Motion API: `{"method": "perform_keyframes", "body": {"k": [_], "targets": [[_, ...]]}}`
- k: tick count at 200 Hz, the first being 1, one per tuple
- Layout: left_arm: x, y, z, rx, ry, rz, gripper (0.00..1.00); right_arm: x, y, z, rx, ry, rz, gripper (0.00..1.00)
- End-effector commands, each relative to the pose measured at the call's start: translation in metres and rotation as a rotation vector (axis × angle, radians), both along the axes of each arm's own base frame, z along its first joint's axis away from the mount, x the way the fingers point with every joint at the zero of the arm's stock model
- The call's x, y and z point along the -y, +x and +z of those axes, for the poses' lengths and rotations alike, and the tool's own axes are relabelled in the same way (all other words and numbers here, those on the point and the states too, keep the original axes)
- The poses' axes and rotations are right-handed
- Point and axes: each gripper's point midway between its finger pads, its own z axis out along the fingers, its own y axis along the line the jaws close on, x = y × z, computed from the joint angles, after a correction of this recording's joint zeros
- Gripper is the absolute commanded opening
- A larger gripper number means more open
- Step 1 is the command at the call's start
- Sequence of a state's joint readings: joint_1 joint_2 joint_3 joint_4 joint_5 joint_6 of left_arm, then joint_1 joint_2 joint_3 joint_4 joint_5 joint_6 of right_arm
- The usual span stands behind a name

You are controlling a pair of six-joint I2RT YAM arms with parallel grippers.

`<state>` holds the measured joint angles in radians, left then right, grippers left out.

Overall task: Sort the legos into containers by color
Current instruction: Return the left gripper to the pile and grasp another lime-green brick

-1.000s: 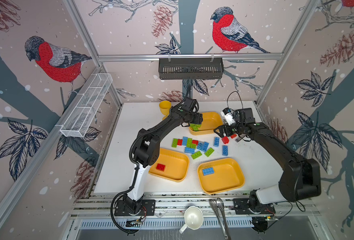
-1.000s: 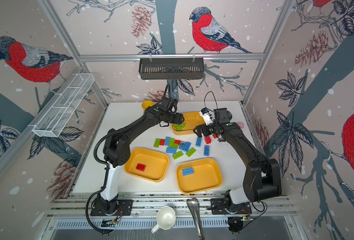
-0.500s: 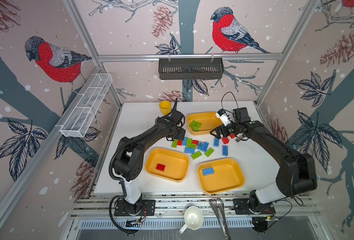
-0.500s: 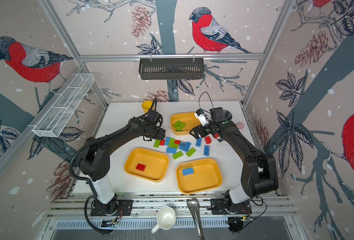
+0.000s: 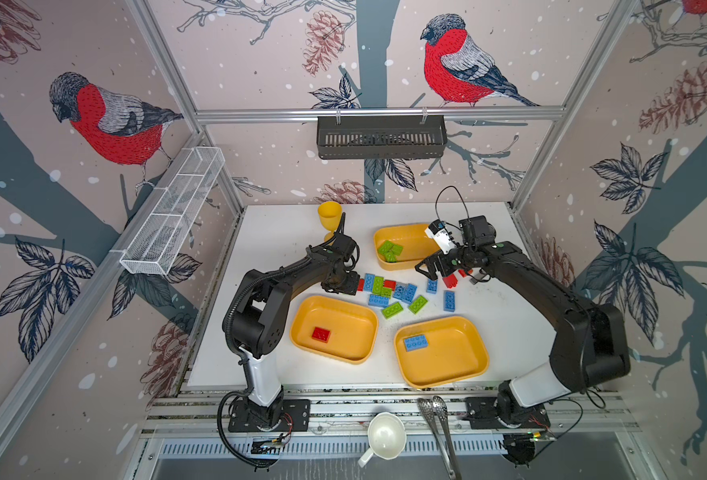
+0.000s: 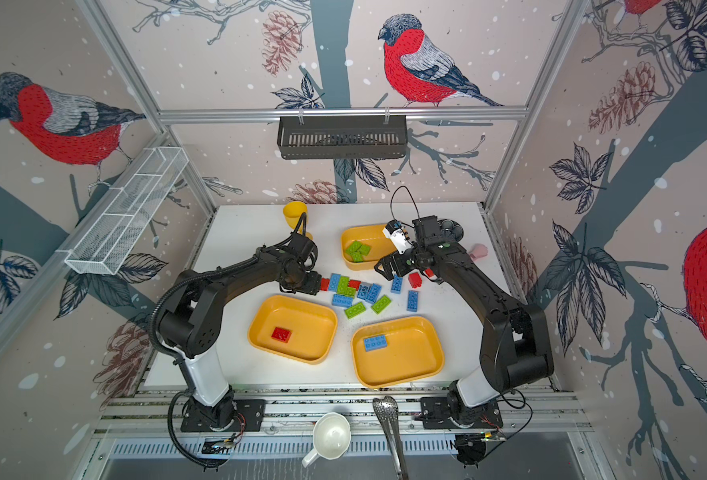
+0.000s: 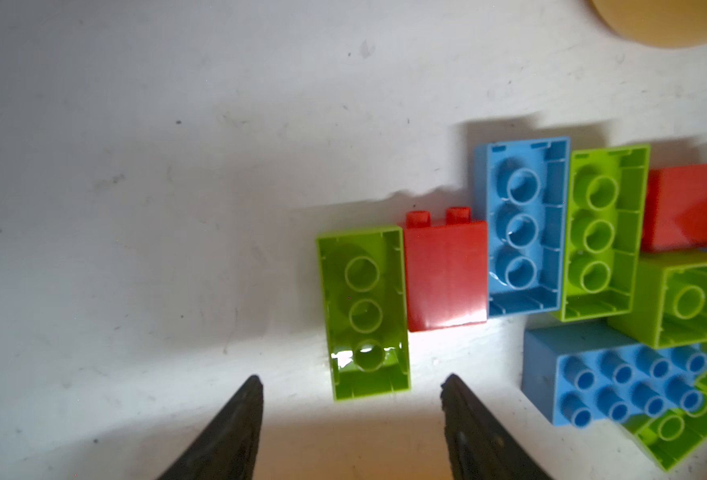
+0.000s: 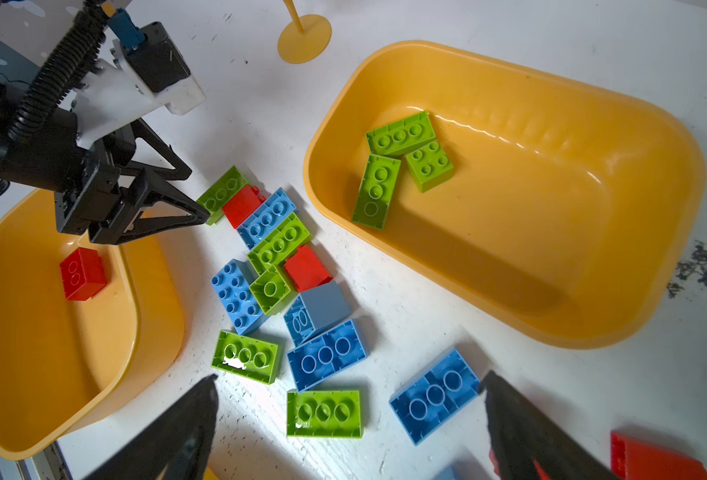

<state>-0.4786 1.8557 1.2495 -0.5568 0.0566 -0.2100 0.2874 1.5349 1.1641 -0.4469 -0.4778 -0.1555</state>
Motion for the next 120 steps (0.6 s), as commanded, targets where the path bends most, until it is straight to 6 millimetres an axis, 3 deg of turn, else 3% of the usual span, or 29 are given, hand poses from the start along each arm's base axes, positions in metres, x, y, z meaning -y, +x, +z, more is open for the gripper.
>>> {"method": "perform_keyframes", "body": {"k": [1, 41, 61, 104, 120], "targets": [[0.004, 0.007, -0.003, 0.014, -0.015, -0.009, 0.67, 0.003, 0.003, 0.002, 0.006, -0.017, -0.027, 0.99], [0.001, 0.018, -0.014, 0.038, 0.014, 0.023, 0.65, 0.006, 0.007, 0.0, -0.003, -0.042, -0.027, 0.99], [-0.012, 0.022, -0.021, 0.049, 0.091, 0.047, 0.62, 0.009, 0.009, 0.0, -0.001, -0.056, -0.023, 1.0], [-0.033, 0.031, -0.016, 0.091, 0.21, 0.083, 0.57, 0.015, 0.018, -0.001, -0.001, -0.062, -0.018, 1.0], [-0.03, 0.034, -0.013, 0.101, 0.19, 0.082, 0.57, 0.014, 0.02, -0.001, 0.003, -0.057, -0.014, 0.99]]}}
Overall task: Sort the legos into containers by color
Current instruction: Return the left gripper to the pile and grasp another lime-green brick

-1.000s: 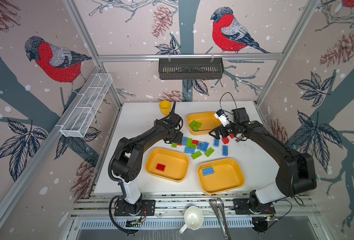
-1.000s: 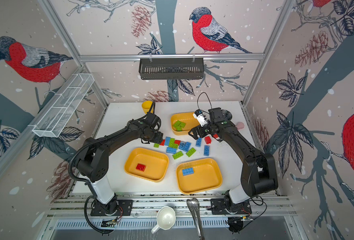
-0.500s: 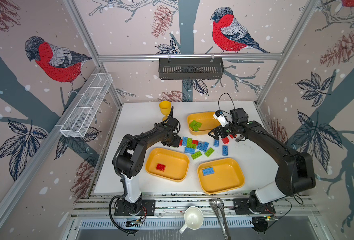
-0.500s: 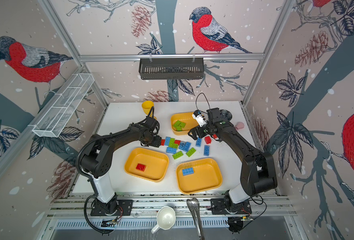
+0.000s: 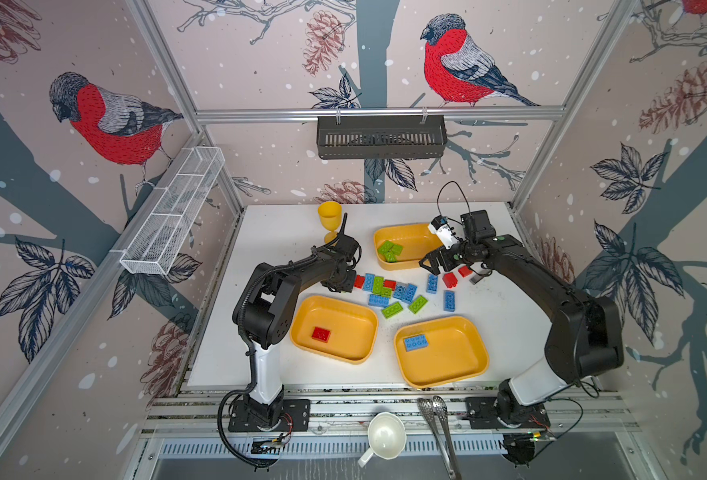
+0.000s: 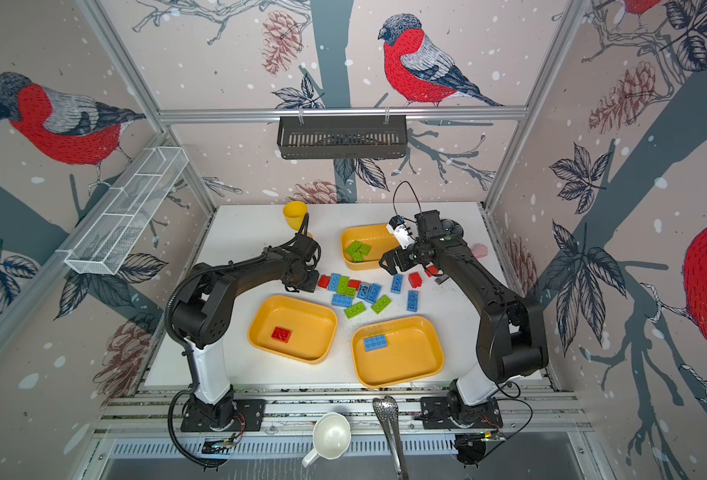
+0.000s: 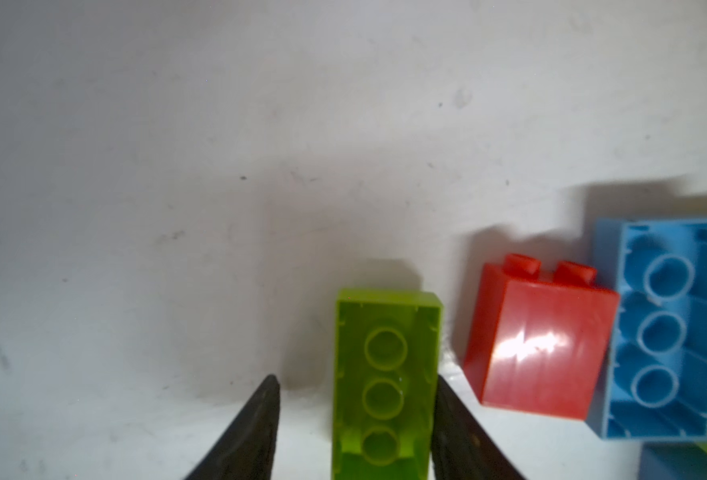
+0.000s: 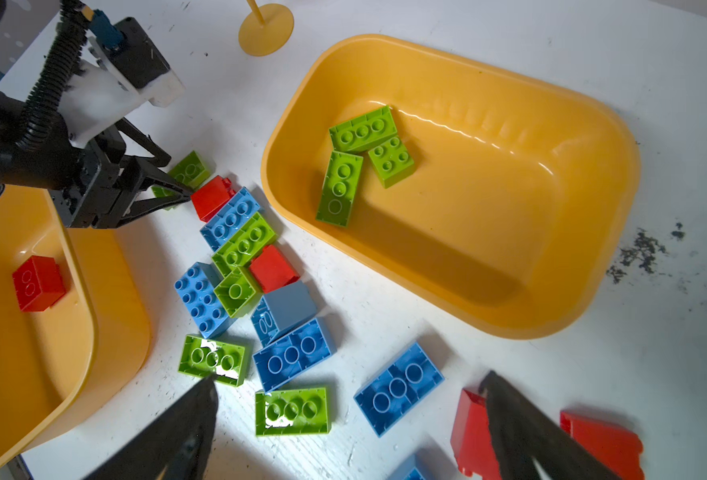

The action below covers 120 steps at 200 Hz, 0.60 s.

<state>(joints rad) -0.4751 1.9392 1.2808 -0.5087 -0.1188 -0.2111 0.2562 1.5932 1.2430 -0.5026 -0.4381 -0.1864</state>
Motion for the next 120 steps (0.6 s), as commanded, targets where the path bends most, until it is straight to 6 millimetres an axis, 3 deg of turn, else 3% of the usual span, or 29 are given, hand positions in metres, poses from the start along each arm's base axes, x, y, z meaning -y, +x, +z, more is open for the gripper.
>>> {"method": "perform_keyframes", "body": {"k": [1, 53, 120], "targets": [[-0.008, 0.006, 0.006, 0.03, 0.037, 0.021, 0.57, 0.0, 0.001, 0.001, 0.009, -0.005, 0.019, 0.99], [0.009, 0.013, -0.001, 0.006, -0.027, 0.009, 0.56, -0.003, 0.002, 0.001, 0.008, 0.013, 0.033, 0.99], [0.007, 0.001, 0.0, -0.011, -0.052, 0.034, 0.34, -0.023, -0.019, 0.018, -0.019, 0.135, 0.111, 0.99]]}}
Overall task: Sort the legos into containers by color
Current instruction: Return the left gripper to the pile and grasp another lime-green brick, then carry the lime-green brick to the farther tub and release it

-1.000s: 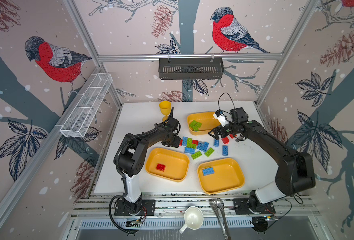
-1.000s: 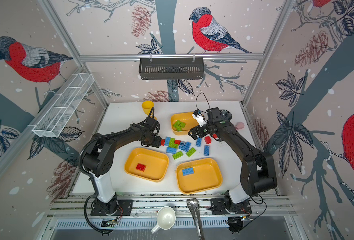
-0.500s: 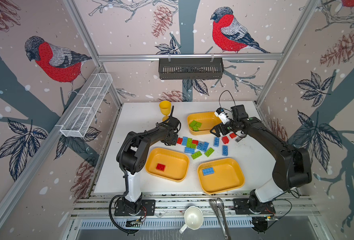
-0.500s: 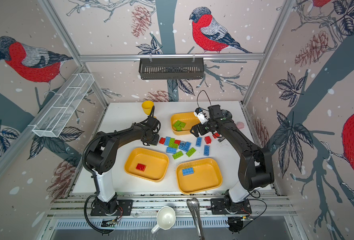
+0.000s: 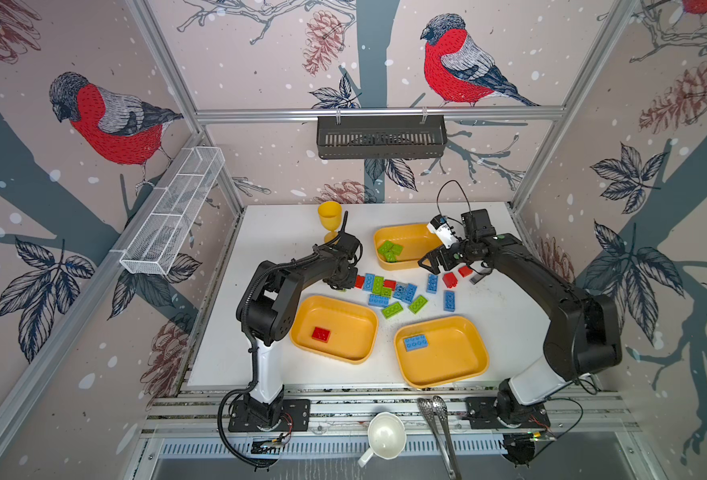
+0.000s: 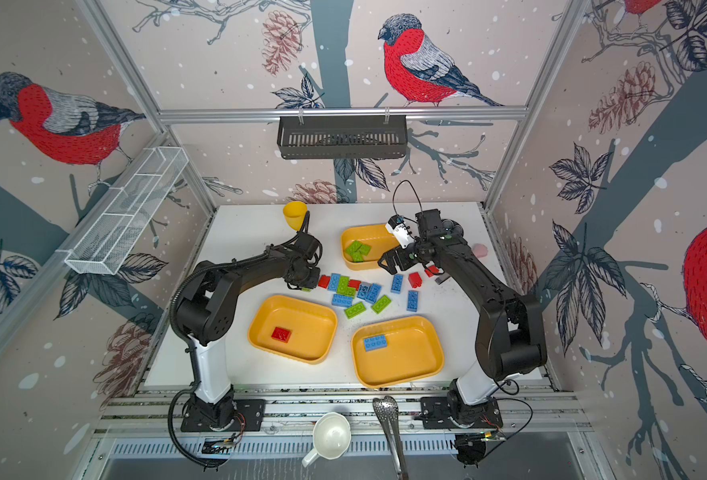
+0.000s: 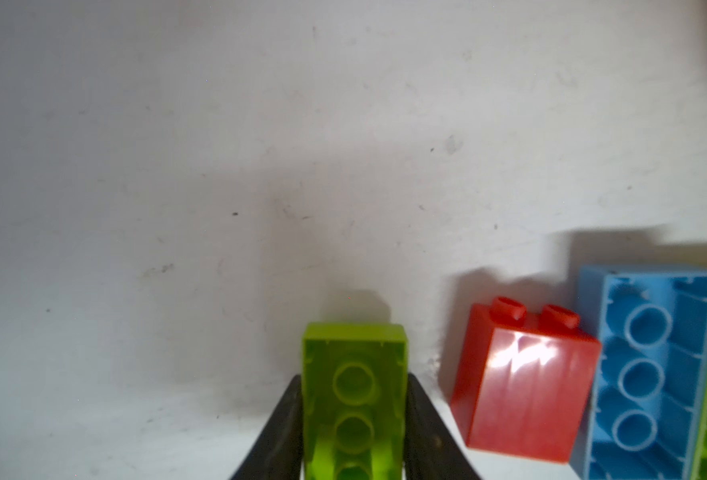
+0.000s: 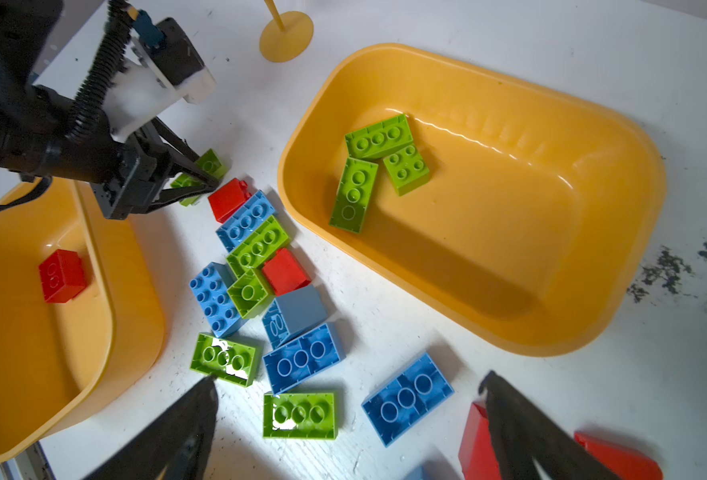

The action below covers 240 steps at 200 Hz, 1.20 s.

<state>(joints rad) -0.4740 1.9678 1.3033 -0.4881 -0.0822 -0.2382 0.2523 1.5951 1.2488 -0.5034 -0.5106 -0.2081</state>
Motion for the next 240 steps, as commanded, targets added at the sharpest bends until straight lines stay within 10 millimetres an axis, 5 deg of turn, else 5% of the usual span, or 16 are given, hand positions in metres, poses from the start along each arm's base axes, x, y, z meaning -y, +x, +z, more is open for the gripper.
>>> {"method": "perform_keyframes", "body": {"k": [1, 61, 116, 190, 240], "targets": [[-0.003, -0.004, 0.005, -0.005, -0.005, 0.019, 0.34, -0.015, -0.015, 0.012, -0.022, 0.088, 0.058, 0.99], [0.019, 0.025, 0.073, 0.09, -0.115, 0.03, 0.34, -0.022, -0.019, 0.028, 0.009, 0.135, 0.08, 1.0], [0.097, 0.065, 0.132, 0.191, -0.389, -0.041, 0.34, -0.017, -0.001, 0.036, 0.051, 0.155, 0.012, 0.99], [0.175, 0.103, 0.125, 0.241, -0.584, -0.118, 0.35, -0.014, 0.026, 0.034, 0.072, 0.148, -0.034, 0.99], [0.203, 0.123, 0.108, 0.26, -0.647, -0.105, 0.38, 0.002, 0.04, 0.036, 0.084, 0.153, -0.075, 0.99]]}}
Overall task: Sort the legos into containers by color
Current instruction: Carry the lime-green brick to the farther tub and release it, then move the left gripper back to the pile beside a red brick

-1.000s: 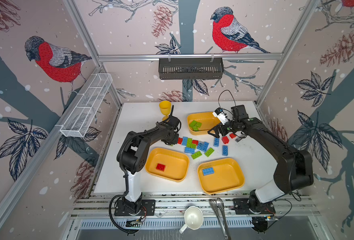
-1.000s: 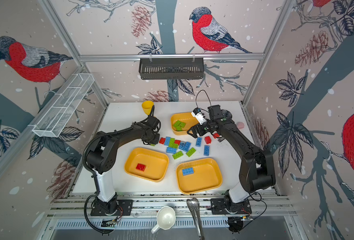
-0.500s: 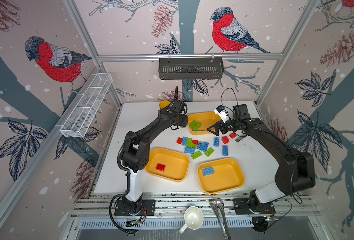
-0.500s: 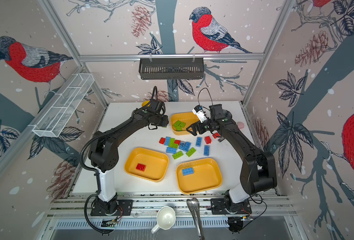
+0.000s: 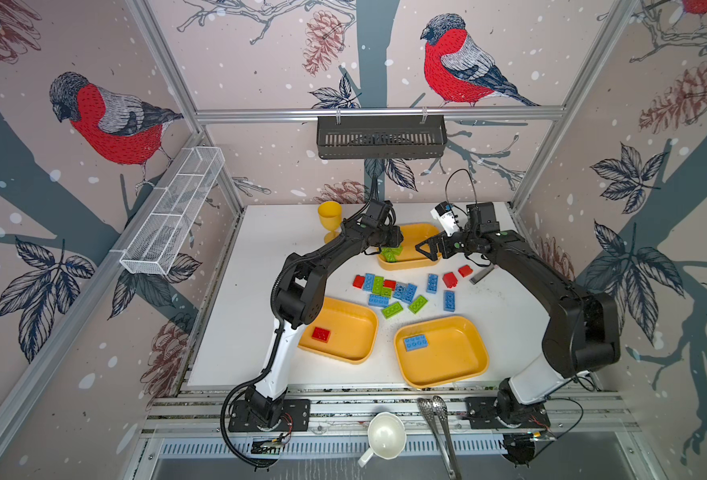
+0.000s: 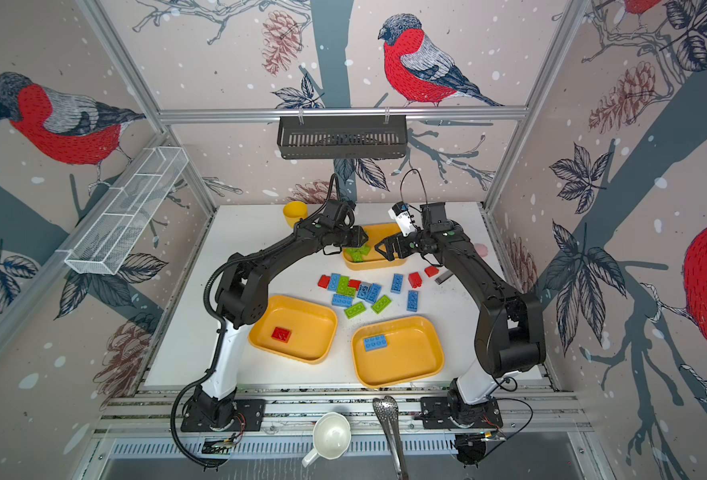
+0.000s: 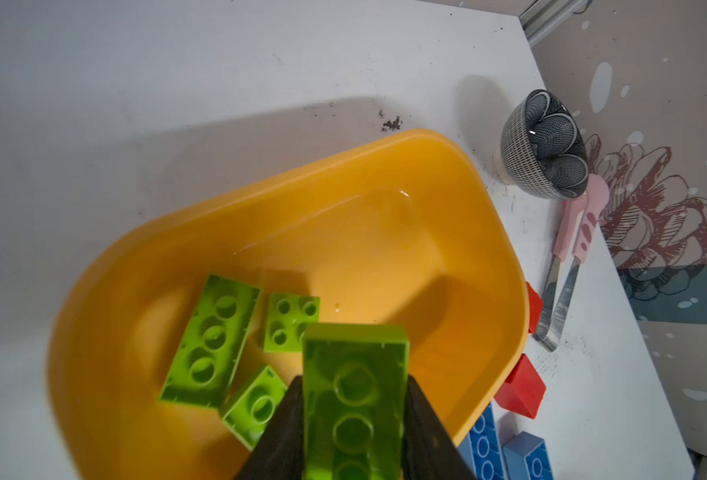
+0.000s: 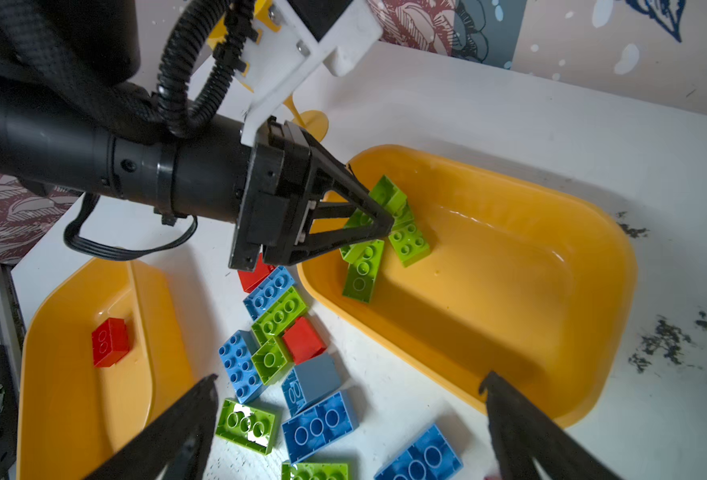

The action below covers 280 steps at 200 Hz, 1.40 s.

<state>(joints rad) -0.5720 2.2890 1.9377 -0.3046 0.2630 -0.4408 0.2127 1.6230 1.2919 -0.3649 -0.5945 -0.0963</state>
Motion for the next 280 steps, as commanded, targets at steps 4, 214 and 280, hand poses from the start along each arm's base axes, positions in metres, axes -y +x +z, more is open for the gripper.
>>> {"method": "perform_keyframes", "body": {"k": [4, 214, 280], "targets": [[0.013, 0.018, 0.007, 0.049, -0.067, 0.023, 0.39, 0.005, 0.009, 0.004, 0.021, 0.009, -0.02, 0.99], [-0.162, -0.102, -0.04, -0.142, 0.498, 0.127, 0.71, -0.016, -0.018, -0.025, -0.046, -0.04, 0.079, 0.99], [-0.155, -0.107, -0.07, -0.186, 0.499, 0.044, 0.68, -0.028, -0.027, -0.036, -0.068, -0.032, 0.094, 0.99]]}}
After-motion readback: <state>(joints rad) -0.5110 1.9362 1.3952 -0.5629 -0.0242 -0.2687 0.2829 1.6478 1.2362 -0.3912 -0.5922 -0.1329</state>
